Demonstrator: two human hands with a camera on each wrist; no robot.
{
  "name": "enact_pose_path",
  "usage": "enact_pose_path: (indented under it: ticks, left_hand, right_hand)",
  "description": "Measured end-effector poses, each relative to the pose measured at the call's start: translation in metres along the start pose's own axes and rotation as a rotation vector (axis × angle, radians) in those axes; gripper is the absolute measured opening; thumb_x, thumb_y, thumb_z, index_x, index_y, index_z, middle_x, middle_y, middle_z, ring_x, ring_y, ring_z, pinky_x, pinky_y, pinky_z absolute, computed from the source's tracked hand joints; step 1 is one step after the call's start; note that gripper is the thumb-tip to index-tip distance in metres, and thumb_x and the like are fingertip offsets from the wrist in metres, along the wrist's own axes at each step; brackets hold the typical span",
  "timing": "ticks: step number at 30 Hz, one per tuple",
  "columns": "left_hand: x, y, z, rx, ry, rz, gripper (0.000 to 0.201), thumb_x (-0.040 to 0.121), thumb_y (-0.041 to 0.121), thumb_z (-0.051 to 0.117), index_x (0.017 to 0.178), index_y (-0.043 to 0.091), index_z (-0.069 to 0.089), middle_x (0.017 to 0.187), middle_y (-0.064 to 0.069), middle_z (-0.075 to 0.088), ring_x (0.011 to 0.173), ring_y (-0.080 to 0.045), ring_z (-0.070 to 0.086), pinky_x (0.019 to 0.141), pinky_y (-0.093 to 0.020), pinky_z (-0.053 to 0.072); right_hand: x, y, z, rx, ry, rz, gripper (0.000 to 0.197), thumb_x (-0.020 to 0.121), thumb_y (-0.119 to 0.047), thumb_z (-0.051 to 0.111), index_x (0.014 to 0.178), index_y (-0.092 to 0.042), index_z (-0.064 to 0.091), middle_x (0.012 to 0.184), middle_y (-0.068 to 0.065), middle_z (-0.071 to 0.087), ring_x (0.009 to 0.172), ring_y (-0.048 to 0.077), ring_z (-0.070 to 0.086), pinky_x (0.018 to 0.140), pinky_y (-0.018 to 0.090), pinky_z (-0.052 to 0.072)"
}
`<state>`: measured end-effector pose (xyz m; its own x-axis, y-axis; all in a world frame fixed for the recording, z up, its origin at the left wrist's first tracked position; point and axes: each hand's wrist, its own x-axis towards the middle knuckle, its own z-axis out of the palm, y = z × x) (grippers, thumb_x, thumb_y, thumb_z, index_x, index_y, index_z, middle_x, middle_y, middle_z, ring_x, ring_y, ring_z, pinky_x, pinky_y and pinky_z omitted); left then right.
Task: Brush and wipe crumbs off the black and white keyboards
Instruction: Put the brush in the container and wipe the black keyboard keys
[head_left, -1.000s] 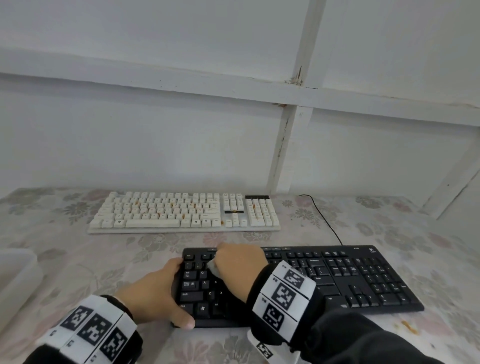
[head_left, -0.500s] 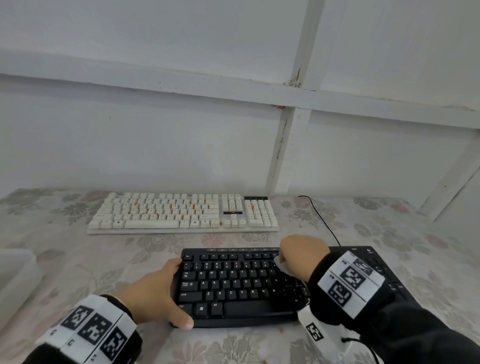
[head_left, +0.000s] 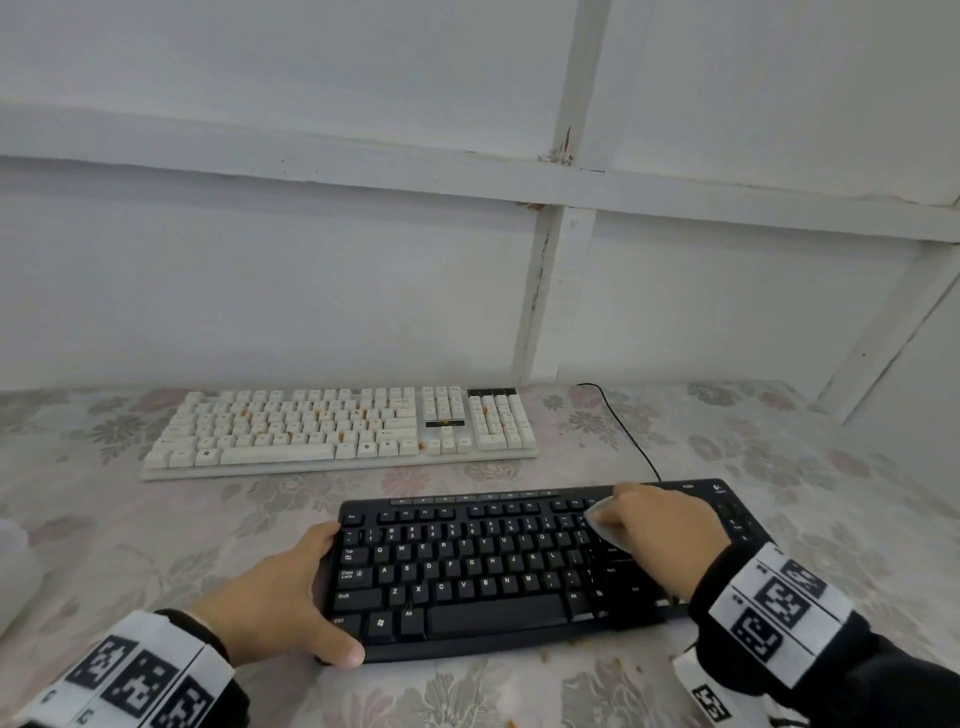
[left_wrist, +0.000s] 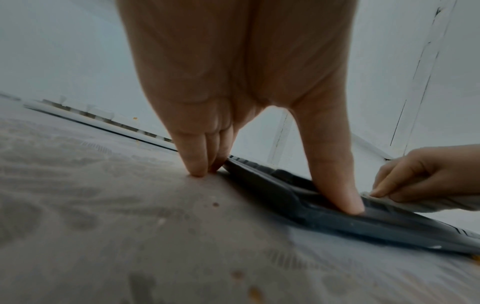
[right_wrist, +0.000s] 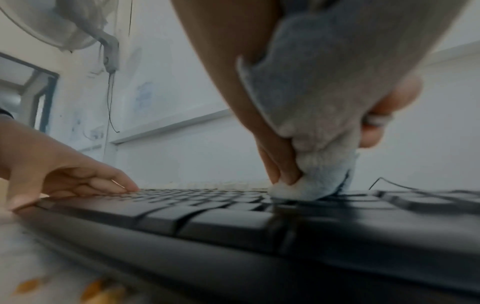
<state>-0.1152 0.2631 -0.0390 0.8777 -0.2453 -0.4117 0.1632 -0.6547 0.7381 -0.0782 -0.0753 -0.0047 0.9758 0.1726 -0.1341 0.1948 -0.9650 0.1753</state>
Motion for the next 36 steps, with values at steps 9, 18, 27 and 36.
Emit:
enact_pose_path:
  ticks: [9,18,27,36]
  left_hand:
    - [0.001,0.0,0.001,0.004,0.0,-0.008,0.125,0.033,0.04,0.082,0.141,0.028,0.019,0.125,0.018,0.05,0.112,-0.006,0.052,0.1,-0.028,0.043]
    - [0.002,-0.001,0.0,-0.007,0.002,-0.016,0.123,0.034,0.037,0.084,0.14,0.031,0.021,0.123,0.018,0.052,0.111,-0.005,0.053,0.1,-0.029,0.043]
    - [0.002,-0.001,0.001,-0.019,0.004,-0.006,0.124,0.033,0.038,0.083,0.139,0.029,0.021,0.125,0.017,0.05,0.113,-0.006,0.051,0.101,-0.029,0.042]
    - [0.005,-0.002,0.0,-0.038,-0.022,-0.014,0.121,0.044,0.029,0.087,0.141,0.028,0.016,0.118,0.025,0.042,0.117,-0.006,0.045,0.09,-0.018,0.038]
  right_hand:
    - [0.014,0.03,0.0,-0.003,-0.061,0.165,0.026,0.092,-0.029,0.046,0.078,-0.011,0.06,0.075,-0.001,0.053,0.067,0.024,0.053,0.06,0.024,0.04]
    - [0.011,-0.059,-0.024,0.129,-0.083,-0.18,0.017,0.083,-0.005,0.048,0.07,-0.015,0.053,0.077,-0.004,0.041,0.059,0.019,0.043,0.047,0.022,0.025]
    - [0.004,-0.015,-0.013,0.071,-0.031,0.031,0.028,0.086,-0.003,0.038,0.062,-0.016,0.031,0.073,-0.003,0.035,0.052,0.012,0.029,0.047,0.023,0.019]
    - [0.019,0.033,-0.014,0.039,-0.058,0.145,0.031,0.097,-0.032,0.044,0.102,-0.019,0.072,0.091,0.003,0.065,0.075,0.024,0.062,0.065,0.026,0.046]
